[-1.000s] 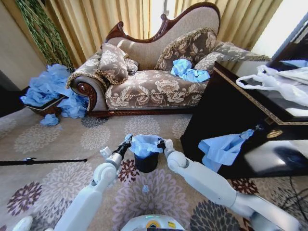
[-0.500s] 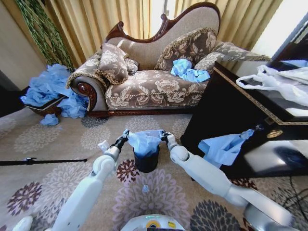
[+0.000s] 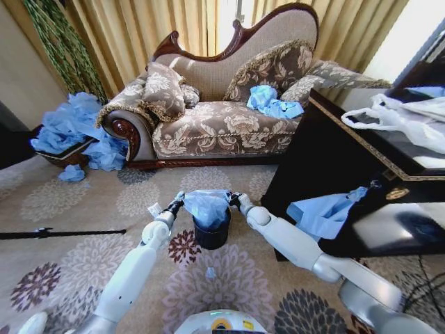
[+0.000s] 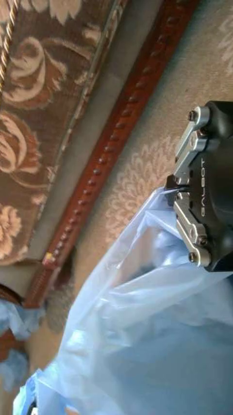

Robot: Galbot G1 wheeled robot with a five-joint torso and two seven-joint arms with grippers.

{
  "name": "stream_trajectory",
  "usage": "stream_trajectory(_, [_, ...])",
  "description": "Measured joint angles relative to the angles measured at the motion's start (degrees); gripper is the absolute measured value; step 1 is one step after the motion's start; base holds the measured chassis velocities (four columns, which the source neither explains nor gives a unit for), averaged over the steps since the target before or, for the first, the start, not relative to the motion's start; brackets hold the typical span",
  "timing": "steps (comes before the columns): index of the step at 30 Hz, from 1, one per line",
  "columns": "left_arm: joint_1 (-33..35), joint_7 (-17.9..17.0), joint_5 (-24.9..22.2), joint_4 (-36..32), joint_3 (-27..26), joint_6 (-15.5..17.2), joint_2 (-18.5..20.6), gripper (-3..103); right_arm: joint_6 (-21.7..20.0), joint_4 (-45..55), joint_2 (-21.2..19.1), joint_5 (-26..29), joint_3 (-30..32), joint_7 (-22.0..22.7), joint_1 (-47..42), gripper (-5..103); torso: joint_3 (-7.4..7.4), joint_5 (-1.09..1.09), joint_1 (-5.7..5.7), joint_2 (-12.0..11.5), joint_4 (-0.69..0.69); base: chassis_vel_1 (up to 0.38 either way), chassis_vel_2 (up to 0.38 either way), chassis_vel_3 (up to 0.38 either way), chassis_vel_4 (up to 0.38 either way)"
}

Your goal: Place a garbage bag over the trash bin.

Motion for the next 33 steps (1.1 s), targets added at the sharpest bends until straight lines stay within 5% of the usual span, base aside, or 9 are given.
stream_trajectory(14, [8.9,0.5,2.3,-3.0,-0.3,-0.2,-2.3,0,4.8,-2.4,-1.6,-5.8,-1.4,-9.4,-0.4,0,0.0,0.0,0.0,0.0,0.02,0.0,0.0,0.0,0.0])
stream_trajectory(33, [16.1,0.8,3.2,-7.1,-1.5,0.2,-1.4,0,5.7,4.6,-6.8,-7.6,-0.7,-9.7,-5.6,0,-0.01,0.0,-0.01,0.0,0.01,0.0,0.0,0.0,0.0])
